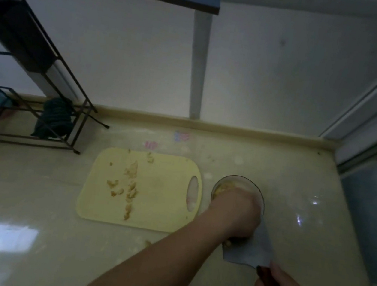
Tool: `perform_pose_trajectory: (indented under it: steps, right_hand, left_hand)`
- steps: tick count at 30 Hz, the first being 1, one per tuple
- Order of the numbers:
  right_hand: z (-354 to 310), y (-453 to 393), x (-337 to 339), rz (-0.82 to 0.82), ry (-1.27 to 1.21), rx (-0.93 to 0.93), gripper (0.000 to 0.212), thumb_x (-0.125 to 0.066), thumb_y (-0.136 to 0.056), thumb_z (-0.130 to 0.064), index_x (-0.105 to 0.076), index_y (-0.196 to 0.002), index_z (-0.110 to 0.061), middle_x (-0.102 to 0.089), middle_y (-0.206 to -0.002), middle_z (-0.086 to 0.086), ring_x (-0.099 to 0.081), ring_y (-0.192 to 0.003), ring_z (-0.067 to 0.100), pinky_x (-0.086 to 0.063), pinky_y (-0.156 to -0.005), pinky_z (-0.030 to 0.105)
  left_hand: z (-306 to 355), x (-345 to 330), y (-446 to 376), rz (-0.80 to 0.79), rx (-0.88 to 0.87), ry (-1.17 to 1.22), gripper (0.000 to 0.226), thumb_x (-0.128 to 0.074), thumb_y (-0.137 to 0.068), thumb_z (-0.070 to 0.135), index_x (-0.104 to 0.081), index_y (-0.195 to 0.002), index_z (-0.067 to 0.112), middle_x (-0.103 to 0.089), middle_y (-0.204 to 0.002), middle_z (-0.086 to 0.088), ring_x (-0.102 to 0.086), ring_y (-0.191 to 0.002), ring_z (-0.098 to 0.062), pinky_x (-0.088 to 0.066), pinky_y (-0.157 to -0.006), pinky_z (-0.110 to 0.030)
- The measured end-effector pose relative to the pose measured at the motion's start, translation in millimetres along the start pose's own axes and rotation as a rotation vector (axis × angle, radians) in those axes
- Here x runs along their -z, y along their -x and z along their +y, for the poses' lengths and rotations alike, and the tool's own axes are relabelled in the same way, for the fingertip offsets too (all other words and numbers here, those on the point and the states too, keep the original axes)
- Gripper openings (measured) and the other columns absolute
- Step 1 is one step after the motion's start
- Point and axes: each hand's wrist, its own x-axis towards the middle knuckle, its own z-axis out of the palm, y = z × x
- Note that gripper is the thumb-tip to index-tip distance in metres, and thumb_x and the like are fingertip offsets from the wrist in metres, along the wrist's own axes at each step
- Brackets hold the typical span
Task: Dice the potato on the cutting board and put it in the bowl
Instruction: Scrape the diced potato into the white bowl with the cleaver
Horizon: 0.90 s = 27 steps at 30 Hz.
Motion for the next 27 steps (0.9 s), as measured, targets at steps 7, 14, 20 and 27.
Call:
perform_pose_trajectory:
  steps: [7,14,20,27]
  right_hand:
    - [-23,-2,-17,-0.035,-0.237,-0.232,0.043,-0.045,-0.089,-0.032,-0.046,-0.062,0.002,-0.034,-0.042,0.009,-0.029,-0.02,0.016,-0.025,-0.023,0.016]
    - [-44,1,-22,-0.072,-0.246,-0.283,0.033,-0.045,-0.081,-0.027,-0.048,-0.064,0.001,-0.033,-0.045,0.011,-0.031,-0.021,0.016,-0.031,-0.024,0.022]
    - [-53,-1,-19,-0.069,-0.254,-0.302,0.037,-0.043,-0.089,-0.028,-0.05,-0.066,0.0,-0.032,-0.046,0.01,-0.03,-0.021,0.016,-0.034,-0.024,0.023]
    - [-57,-3,-17,-0.072,-0.258,-0.32,0.037,-0.044,-0.087,-0.028,-0.051,-0.065,0.001,-0.033,-0.046,0.011,-0.031,-0.021,0.017,-0.035,-0.023,0.025]
  left_hand:
    - [-10,0,-12,0.001,0.006,0.18,0.04,-0.04,-0.105,0.021,-0.049,-0.068,0.008,-0.052,-0.069,-0.014,-0.053,-0.069,-0.032,-0.045,-0.067,-0.041]
    - [-24,13,-30,0.106,-0.027,0.373,0.045,-0.042,-0.106,0.035,-0.069,-0.093,0.001,-0.07,-0.088,-0.014,-0.063,-0.084,-0.028,-0.048,-0.074,-0.037]
    - [-48,22,-19,0.074,-0.283,0.567,0.051,-0.045,-0.097,0.048,-0.058,-0.139,0.022,-0.057,-0.143,0.004,-0.049,-0.132,-0.006,-0.035,-0.111,-0.024]
    - [-68,11,-14,-0.082,-0.587,0.178,0.092,-0.044,-0.08,0.08,-0.035,-0.154,0.027,-0.03,-0.162,0.005,-0.012,-0.153,-0.011,-0.008,-0.122,-0.049]
